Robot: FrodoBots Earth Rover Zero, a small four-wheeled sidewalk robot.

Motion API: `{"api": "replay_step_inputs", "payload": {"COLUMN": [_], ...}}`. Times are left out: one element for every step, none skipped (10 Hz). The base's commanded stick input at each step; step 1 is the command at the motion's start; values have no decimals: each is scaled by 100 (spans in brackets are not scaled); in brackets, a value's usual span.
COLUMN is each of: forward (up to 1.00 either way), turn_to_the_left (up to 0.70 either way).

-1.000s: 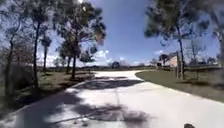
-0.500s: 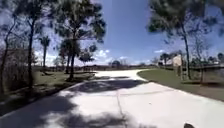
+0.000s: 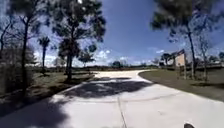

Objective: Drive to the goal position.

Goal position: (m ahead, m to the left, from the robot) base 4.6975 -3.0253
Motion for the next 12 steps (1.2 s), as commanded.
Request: {"api": "replay_step_inputs", "payload": {"forward": [0,0,0,0,0,0,0,0,0,0,0,0], "turn_to_the_left": [-70,-70,-70,-70,-70,-70,-70,-70,-70,-70,-70,-70]}}
